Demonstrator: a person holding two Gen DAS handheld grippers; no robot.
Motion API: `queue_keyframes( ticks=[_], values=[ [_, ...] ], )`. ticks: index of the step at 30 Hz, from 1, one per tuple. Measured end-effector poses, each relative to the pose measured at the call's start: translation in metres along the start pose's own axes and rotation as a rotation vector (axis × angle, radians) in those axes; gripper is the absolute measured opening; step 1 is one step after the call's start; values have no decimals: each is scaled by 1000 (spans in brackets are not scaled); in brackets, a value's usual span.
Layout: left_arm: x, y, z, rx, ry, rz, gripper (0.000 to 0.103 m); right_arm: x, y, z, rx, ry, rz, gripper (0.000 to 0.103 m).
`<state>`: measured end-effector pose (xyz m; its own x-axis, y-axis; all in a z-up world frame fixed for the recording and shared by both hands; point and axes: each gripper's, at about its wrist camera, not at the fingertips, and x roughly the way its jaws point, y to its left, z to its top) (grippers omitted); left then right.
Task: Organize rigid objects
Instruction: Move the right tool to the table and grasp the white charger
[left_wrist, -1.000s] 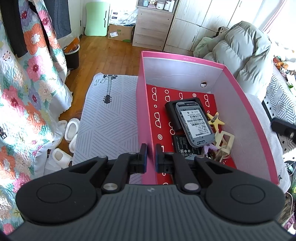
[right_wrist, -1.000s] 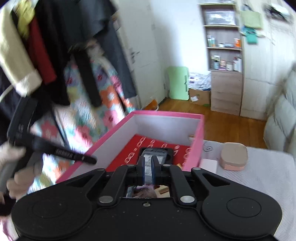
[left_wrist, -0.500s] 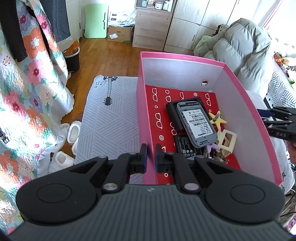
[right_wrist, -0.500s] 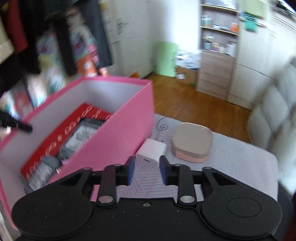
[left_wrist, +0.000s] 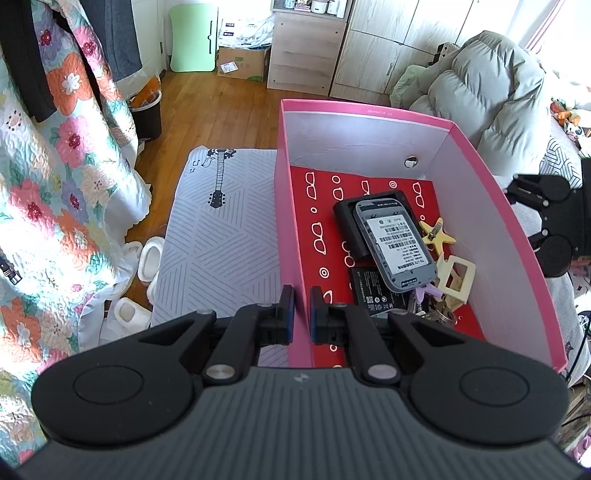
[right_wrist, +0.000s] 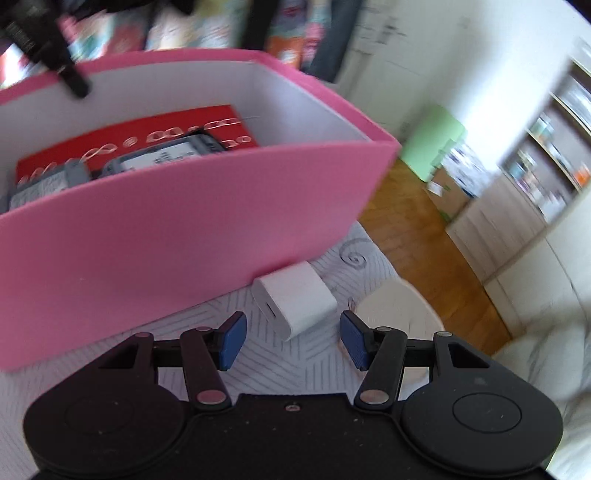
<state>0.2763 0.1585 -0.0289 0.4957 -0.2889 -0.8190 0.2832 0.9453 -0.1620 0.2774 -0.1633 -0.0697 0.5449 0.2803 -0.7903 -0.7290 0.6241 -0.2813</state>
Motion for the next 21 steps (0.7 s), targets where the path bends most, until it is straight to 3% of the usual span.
queue_keyframes(
  ticks=[7,10,18,21],
  values=[
    [2,1,-2,-28,-2,3,7,28,-24,28,-69,101,137,63],
    [2,1,-3,-29,0,5,7,30,-33,29,4,96,161,64],
    [1,3,-4,-32,-10,-13,7,-6,9,1,181,42,28,50],
    [1,4,-4,-34,-14,-14,7,-20,26,-10,320,36,-47,47]
  ],
)
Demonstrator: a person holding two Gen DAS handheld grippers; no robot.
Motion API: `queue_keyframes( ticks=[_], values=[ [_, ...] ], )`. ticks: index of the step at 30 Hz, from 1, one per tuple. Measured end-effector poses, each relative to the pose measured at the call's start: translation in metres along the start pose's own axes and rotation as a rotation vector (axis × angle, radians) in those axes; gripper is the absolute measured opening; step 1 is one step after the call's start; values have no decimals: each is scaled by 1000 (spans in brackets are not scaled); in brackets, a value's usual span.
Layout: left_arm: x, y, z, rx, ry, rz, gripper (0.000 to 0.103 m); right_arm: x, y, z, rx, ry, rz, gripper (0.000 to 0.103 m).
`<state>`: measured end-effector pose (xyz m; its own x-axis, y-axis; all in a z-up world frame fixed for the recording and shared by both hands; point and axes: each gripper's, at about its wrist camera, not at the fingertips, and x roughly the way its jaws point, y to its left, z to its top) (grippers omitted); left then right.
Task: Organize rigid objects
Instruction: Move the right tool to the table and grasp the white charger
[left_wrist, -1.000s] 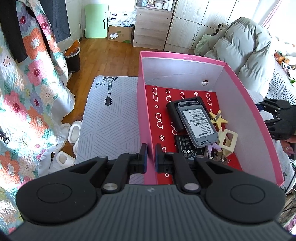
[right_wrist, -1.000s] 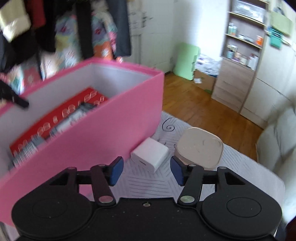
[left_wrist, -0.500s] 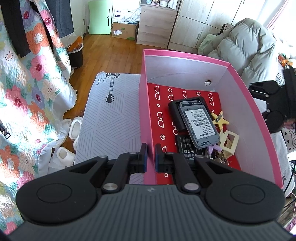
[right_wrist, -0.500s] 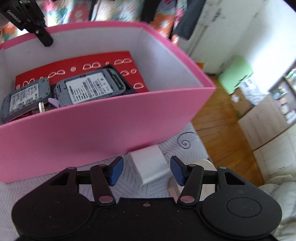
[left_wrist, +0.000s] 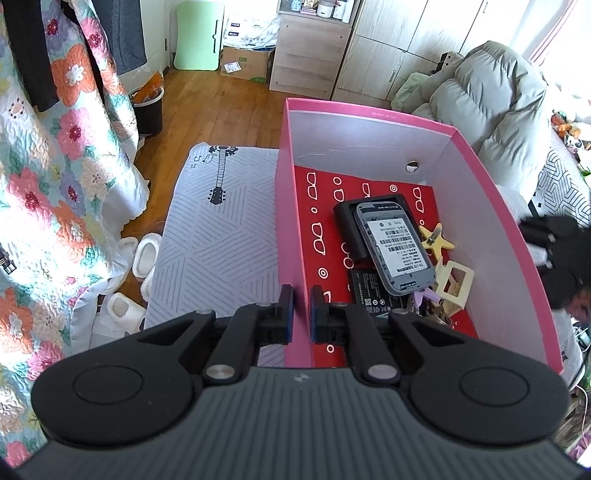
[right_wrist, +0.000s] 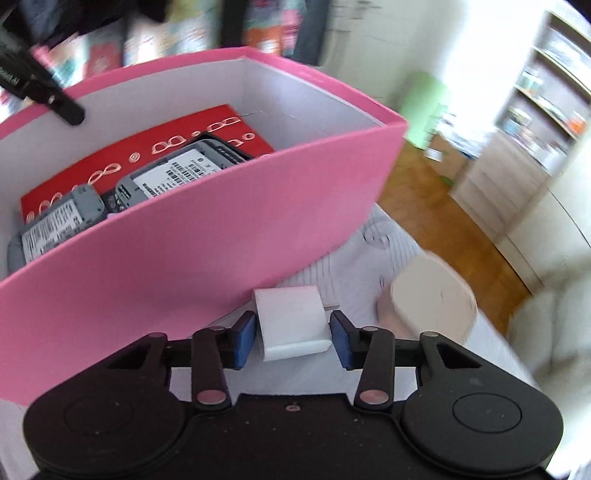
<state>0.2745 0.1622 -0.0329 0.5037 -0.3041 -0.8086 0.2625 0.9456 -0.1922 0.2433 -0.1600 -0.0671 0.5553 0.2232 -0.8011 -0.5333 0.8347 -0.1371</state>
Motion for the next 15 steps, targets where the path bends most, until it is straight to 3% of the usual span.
queue_keyframes(
  ticks=[5,7,10,15],
  values=[
    [0,-1,0,8,-1,2,7,-13,8,-18,121,-38,-32,49],
    [0,-1,0,6,-3,2,7,-9,5,-21,155,-49,-39,60],
    [-1,0,0,-2,-1,2,7,1,-2,-28,221,-86,-62,68],
    [0,0,0,-9,3,1,7,7,4,-33,271,-144,-56,62]
  ],
)
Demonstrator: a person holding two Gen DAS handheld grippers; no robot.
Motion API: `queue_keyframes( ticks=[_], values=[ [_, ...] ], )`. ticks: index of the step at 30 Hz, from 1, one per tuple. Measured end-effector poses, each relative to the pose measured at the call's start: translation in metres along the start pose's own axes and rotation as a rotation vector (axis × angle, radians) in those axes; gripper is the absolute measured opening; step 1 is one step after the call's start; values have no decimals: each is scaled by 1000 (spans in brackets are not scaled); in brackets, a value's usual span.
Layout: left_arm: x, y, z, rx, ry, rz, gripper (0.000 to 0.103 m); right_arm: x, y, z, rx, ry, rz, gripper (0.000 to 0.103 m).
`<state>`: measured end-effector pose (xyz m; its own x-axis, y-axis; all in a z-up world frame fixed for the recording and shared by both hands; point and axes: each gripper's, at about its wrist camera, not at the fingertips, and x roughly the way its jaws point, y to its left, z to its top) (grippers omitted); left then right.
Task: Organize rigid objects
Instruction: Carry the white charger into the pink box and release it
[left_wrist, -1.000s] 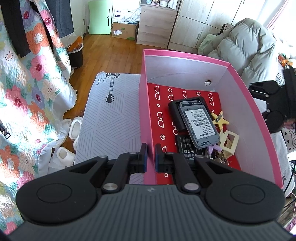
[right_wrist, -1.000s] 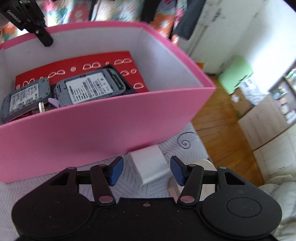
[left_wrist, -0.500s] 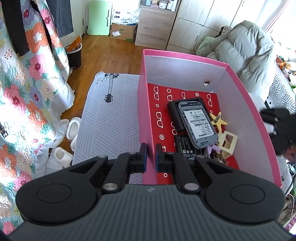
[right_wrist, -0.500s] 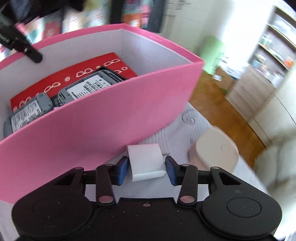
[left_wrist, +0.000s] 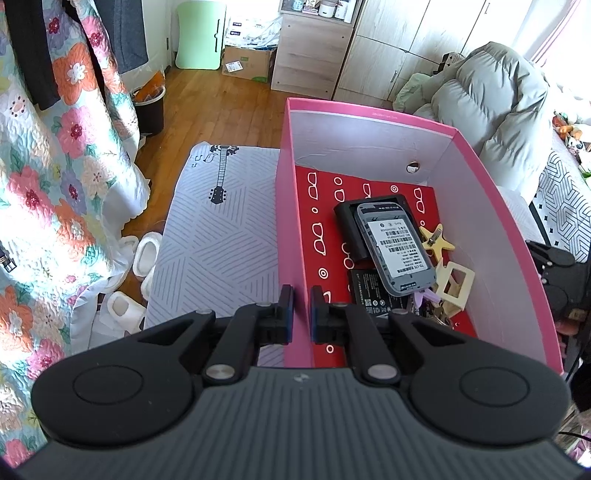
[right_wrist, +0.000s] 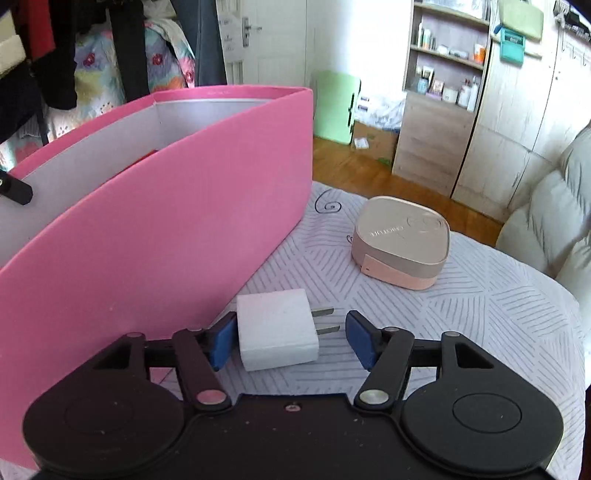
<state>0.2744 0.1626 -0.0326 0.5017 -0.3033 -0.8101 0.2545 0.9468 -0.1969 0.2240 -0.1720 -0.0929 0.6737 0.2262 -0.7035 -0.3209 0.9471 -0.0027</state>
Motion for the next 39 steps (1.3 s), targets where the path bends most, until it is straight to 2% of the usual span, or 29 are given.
queue_keyframes(
  ticks=[4,8,12,17,21,26,30,34,37,39],
  values=[
    [0,0,0,-3,-4,0,7,-10,4,-6,50,-30,-63,62],
    [0,1,1,-6,-3,1,7,-32,0,2,107,-88,-70,62],
    [1,0,1,-2,-2,8,7,-70,3,18,112,-165,-31,62],
    [2,-1,-1,-9,-10,12,7,-100,19,41,144,-219,90,63],
    [5,-3,-2,-29,-14,25,7,-87,46,65,108,-148,205,63],
    [7,-7,-2,-31,-23,52,7,-38,82,109,60,70,278,62],
    [9,-5,-1,-53,-24,48,7,-4,95,118,103,162,335,62],
    [11,-5,-2,-51,-29,50,7,9,93,121,200,156,406,64],
    [11,-4,-2,-55,-27,47,7,-3,82,121,249,93,444,64],
    [11,-4,-2,-57,-26,39,7,-18,67,121,269,44,435,64]
  ],
)
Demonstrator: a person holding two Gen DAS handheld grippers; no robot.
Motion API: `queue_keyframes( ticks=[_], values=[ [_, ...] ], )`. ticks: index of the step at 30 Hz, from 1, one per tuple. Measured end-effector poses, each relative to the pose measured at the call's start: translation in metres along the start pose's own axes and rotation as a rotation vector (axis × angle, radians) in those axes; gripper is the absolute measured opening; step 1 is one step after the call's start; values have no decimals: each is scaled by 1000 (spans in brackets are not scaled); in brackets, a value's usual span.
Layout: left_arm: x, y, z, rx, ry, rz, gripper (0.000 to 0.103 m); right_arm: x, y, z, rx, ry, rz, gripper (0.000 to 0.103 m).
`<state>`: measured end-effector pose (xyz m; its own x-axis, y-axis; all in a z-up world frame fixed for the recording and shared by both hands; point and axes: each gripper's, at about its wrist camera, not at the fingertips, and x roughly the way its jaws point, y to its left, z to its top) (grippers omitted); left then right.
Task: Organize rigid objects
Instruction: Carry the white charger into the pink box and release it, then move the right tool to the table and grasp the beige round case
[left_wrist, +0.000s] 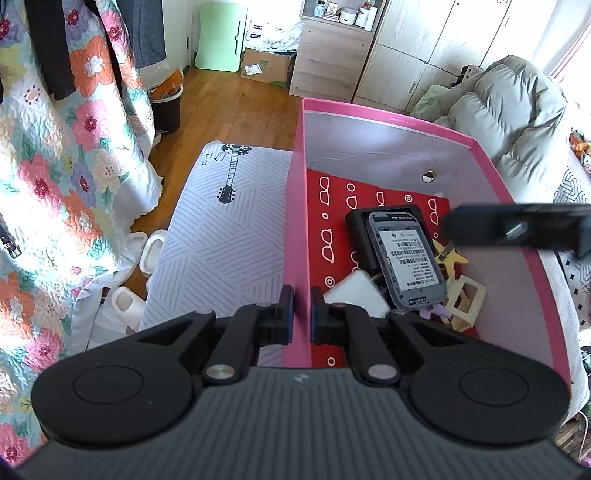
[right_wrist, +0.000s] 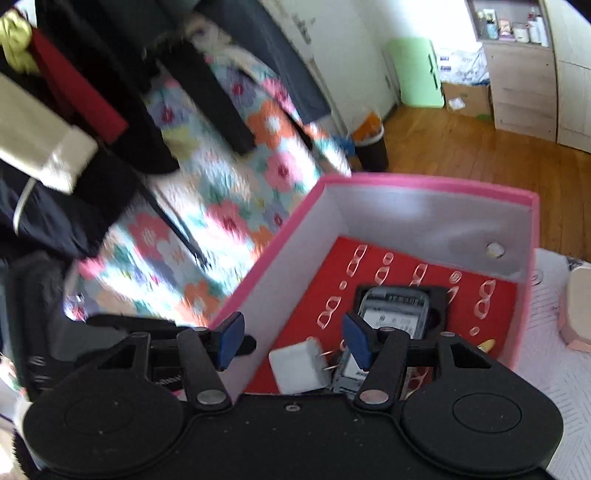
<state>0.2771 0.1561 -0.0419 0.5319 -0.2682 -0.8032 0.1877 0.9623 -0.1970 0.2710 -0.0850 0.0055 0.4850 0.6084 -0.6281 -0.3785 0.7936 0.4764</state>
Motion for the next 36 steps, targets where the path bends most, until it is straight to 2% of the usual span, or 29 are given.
queue_keyframes(
  ticks=[3,7,10,14,18,20,24,27,32,36],
  values=[
    [0,1,0,-2,-2,0,7,-36,-14,-2,3,-86,-56,65],
    [0,1,-1,-5,-5,-1,7,-72,-44,-12,-2,-162,-216,65],
    [-1,0,0,-7,-6,3,7,-83,-70,-24,-38,-192,-389,65],
    [0,0,0,-14,-5,10,7,-77,-95,-44,-99,-215,-501,66],
    [0,-1,1,-11,3,19,7,-61,-118,-55,-80,-251,-511,73],
    [1,-2,0,-9,3,23,7,-43,-124,-58,-118,-204,-493,73],
    [0,-4,0,-8,7,29,7,-14,-130,-59,-146,-150,-567,73],
    [1,-4,1,-5,8,29,7,-4,-137,-55,-128,-165,-617,76],
    [1,-5,2,3,6,35,7,11,-146,-46,-94,-169,-626,89],
    [2,-5,2,-6,9,31,7,20,-152,-43,-46,-191,-648,92]
  ],
)
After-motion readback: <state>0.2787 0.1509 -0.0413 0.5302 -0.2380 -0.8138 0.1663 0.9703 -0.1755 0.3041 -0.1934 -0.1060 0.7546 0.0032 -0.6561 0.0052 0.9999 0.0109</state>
